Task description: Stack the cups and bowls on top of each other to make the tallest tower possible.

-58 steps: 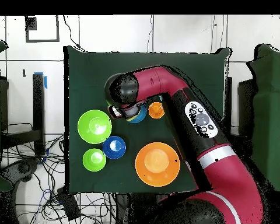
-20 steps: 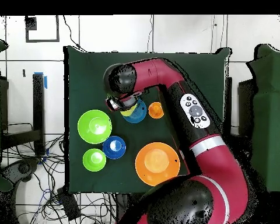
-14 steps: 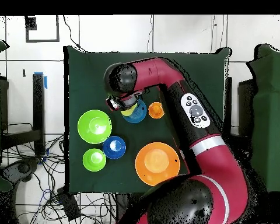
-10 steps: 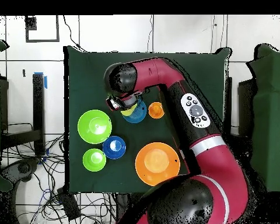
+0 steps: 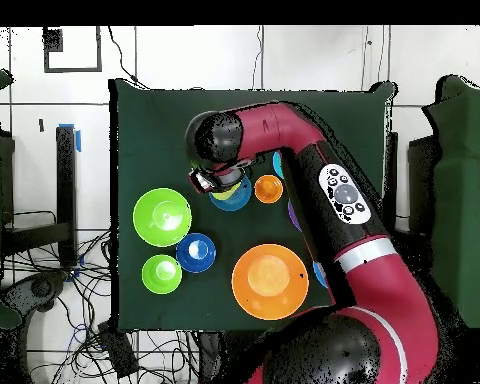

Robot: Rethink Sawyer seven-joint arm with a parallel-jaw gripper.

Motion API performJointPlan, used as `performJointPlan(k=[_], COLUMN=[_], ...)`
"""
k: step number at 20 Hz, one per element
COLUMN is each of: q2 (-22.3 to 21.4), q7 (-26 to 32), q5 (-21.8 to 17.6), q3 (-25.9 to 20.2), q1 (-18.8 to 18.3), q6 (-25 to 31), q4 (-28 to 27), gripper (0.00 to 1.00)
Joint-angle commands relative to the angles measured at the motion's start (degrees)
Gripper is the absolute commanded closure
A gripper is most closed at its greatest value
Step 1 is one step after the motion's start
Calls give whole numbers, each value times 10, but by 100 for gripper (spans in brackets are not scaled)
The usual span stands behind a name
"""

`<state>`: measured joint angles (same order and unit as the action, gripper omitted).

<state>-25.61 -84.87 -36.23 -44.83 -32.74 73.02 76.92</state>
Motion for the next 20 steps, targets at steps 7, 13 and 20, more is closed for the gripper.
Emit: performJointPlan(k=[7, 13, 20], q2=[-19, -22, -28], q7=[175, 159, 155], q5=[-49, -60, -73], q3=[-3, -2, -1], q1=[-30, -26, -19], q6=[-38, -47, -54], q4=[60, 62, 61], gripper=[100, 0, 0])
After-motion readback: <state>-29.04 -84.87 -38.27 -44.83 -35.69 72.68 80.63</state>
